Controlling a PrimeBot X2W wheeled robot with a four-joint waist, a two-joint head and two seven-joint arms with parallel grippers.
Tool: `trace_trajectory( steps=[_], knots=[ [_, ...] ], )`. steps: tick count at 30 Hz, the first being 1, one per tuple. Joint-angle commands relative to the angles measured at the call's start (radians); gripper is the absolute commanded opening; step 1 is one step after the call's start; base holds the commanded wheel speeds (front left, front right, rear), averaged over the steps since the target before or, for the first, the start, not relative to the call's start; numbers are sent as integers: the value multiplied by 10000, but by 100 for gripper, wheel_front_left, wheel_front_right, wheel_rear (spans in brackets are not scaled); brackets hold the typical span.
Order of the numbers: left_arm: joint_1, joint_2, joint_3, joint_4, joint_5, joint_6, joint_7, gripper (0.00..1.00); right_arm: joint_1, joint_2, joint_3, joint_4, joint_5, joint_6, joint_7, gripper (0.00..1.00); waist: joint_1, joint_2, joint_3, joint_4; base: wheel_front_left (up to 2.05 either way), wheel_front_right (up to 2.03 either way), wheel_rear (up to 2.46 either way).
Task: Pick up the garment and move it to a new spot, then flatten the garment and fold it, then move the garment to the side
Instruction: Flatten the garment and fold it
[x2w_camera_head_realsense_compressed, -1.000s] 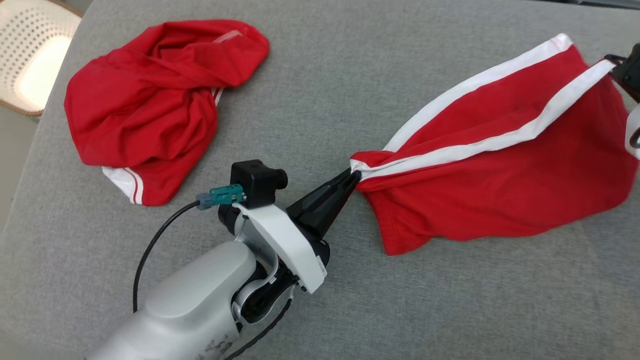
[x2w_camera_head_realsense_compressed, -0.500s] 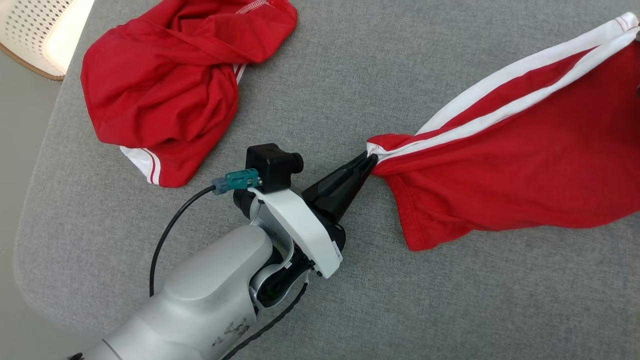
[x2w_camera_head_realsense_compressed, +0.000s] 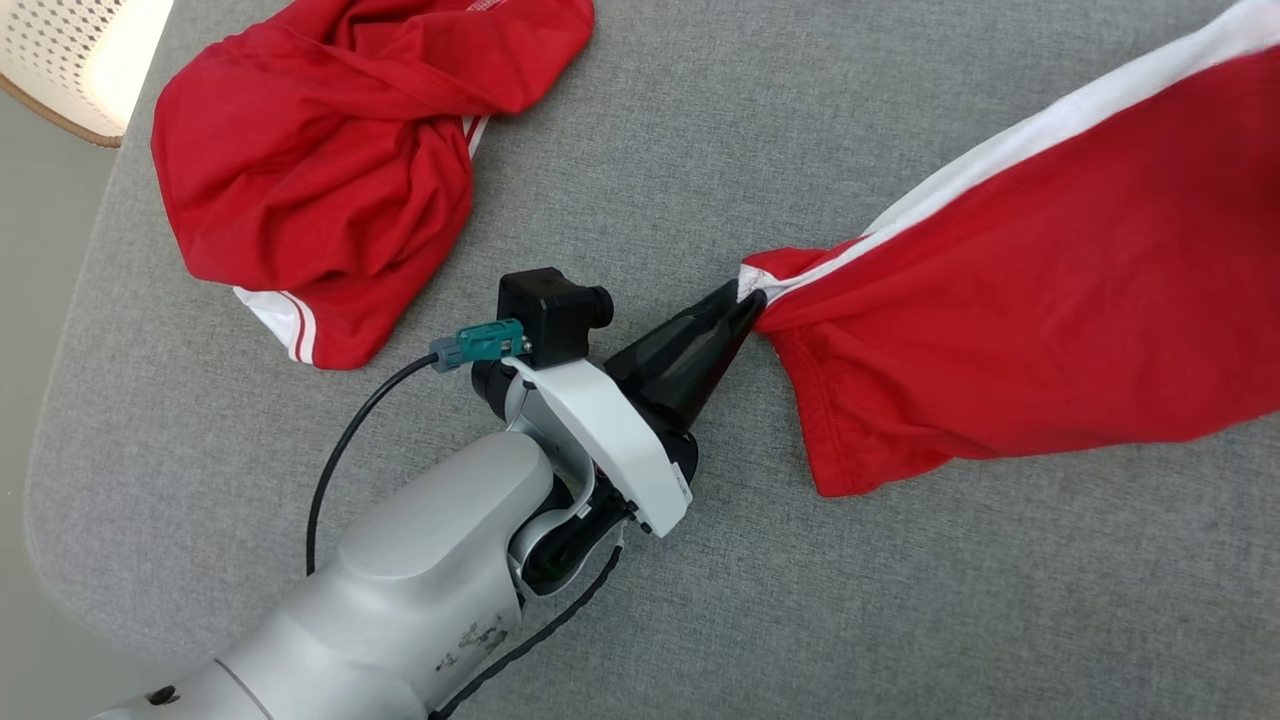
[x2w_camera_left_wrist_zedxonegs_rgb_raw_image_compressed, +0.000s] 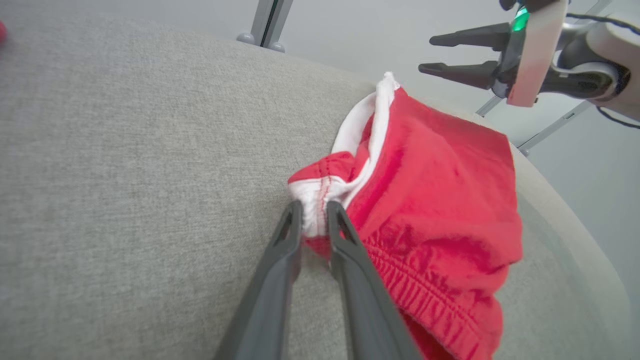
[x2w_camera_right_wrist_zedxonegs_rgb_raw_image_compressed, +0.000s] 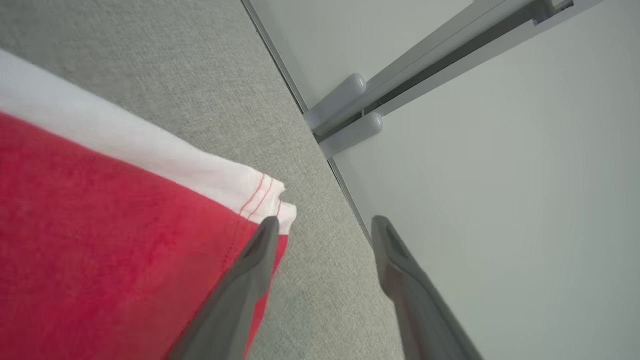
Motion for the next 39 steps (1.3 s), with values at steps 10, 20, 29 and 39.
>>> trace_trajectory(
  steps=[10,20,29,39],
  knots=[
    [-70,157,395,633,437,160,-221,100,320,825,-65,1020,474,-22,-1161,100,0,0,-552,-439,0,0,0],
    [1121,661,2258,296,1209,618,-265,100,2352,2557,-2275,2804,1754,-21,-4575,100,0,0,-1914,-1321,0,0,0],
    [2915,757,5086,-815,2181,992,-266,100,4484,4028,-4801,2815,2283,-21,-6045,100,0,0,-3024,-2209,0,0,0],
    [5169,-81,7967,-2237,5058,769,-262,100,8297,5445,-8854,-205,-583,-19,-6031,100,0,0,-3735,-2814,0,0,0]
  ],
)
